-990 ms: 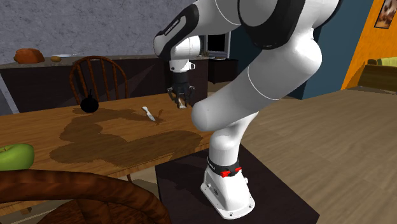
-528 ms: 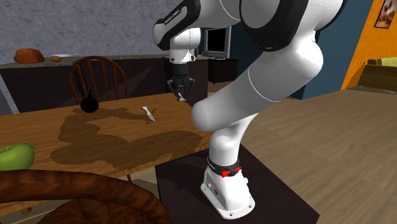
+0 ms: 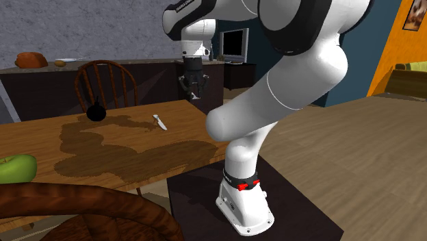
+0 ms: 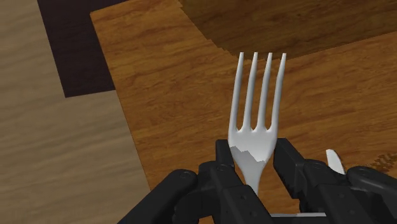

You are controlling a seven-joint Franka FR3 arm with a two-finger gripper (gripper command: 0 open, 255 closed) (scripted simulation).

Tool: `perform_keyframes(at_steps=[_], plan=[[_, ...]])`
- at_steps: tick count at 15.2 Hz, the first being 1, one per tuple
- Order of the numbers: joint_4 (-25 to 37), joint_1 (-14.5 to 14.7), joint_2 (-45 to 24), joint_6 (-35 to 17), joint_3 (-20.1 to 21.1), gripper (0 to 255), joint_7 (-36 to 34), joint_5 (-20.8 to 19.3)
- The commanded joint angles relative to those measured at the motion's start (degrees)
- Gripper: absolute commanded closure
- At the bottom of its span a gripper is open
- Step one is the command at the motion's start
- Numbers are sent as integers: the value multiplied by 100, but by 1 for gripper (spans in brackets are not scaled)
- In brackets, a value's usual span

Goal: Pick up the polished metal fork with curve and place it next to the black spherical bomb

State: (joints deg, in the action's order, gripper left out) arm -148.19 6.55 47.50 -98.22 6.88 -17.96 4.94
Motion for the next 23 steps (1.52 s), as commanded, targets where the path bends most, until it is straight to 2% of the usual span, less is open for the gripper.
perform_keyframes(at_steps=[1, 7, 15, 23], plan=[[163, -8, 1, 166, -17, 255, 2, -16], [593, -22, -43, 553, -46, 255, -3, -44], [1511, 177, -1324, 118, 862, 255, -944, 406], [2821, 225, -2829, -141, 1710, 255, -1951, 362]])
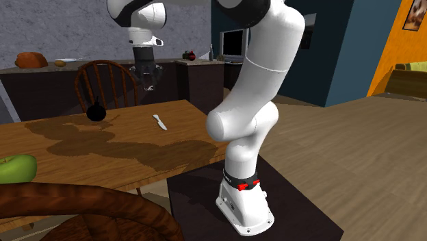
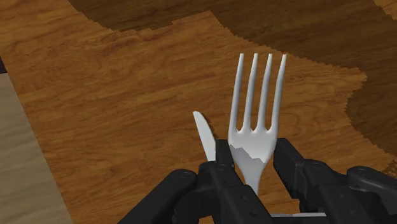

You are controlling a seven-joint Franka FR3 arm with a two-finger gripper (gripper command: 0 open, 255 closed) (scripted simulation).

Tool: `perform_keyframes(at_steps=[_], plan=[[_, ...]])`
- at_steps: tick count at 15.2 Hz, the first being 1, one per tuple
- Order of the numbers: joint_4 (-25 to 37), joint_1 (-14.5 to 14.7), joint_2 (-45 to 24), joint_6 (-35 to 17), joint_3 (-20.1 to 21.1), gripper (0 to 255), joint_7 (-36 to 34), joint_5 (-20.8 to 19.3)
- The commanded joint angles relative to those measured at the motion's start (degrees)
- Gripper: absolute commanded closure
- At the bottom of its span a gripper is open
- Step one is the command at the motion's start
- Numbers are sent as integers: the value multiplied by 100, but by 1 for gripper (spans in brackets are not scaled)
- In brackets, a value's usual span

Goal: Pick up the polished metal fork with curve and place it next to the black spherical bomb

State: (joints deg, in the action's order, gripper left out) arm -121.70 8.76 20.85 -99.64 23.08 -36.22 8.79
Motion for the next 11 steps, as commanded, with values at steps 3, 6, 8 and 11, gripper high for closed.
perform_keyframes(at_steps=[3, 6, 8, 11], plan=[[771, 30, -799, -28, 390, 255, -548, -197], [1441, 96, -1488, -1, 669, 255, -998, -467], [1935, 180, -1979, 57, 831, 255, -1310, -701], [2764, 402, -2765, 218, 1014, 255, -1772, -1116]])
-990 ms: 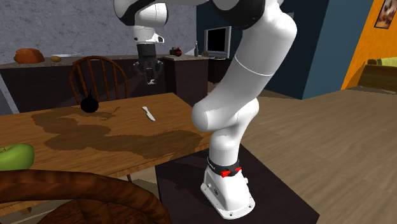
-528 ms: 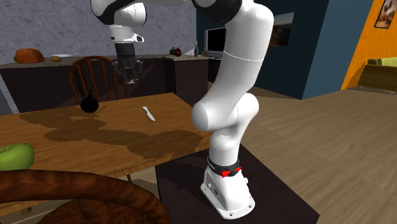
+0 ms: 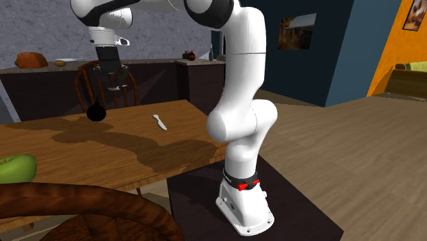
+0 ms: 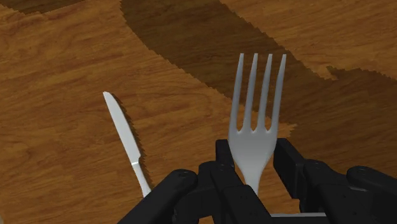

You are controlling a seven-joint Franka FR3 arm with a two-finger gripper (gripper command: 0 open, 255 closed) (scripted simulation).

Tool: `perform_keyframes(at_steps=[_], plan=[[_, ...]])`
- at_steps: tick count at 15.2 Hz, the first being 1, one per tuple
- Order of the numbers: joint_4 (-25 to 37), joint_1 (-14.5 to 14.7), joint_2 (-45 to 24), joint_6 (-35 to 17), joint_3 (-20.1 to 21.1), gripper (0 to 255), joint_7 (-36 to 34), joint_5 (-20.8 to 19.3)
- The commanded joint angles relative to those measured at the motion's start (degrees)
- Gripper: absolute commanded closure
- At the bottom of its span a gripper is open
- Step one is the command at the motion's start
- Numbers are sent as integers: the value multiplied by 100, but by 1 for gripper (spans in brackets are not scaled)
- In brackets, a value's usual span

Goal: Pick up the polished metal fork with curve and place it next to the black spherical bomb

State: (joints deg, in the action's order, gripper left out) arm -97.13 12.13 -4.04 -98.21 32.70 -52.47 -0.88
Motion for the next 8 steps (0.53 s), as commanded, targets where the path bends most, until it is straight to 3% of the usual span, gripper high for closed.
perform_keyframes(at_steps=[1, 6, 7, 8], plan=[[613, 169, -549, 152, 93, 255, -293, -299], [2467, 934, -2013, 750, 128, 255, -888, -1070], [2941, 1143, -2337, 924, 99, 255, -966, -1223], [3829, 1520, -2906, 1266, 42, 255, -1055, -1477]])
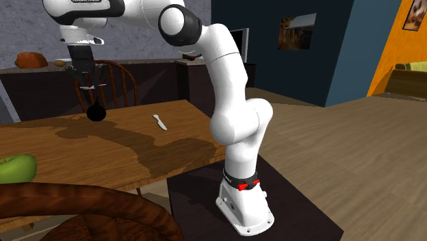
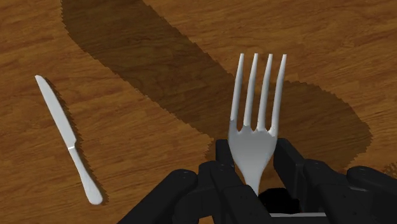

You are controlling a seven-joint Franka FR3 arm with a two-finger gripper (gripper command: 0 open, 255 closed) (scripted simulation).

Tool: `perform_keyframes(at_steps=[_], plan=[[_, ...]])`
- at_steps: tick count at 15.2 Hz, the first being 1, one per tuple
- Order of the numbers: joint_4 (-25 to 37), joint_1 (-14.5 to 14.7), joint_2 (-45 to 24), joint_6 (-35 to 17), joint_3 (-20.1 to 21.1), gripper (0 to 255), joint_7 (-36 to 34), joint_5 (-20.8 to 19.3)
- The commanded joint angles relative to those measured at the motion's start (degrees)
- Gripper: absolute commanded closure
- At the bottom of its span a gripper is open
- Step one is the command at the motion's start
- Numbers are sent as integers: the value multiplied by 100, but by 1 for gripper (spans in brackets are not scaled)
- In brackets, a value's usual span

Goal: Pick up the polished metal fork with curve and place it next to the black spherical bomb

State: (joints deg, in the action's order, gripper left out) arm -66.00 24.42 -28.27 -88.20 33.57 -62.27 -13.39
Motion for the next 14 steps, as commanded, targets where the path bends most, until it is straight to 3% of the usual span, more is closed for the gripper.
perform_keyframes(at_steps=[1, 14], plan=[[577, 267, -444, 161, -65, 255, -75, -196], [-762, -30, -261, -964, -61, 255, -127, -130]])
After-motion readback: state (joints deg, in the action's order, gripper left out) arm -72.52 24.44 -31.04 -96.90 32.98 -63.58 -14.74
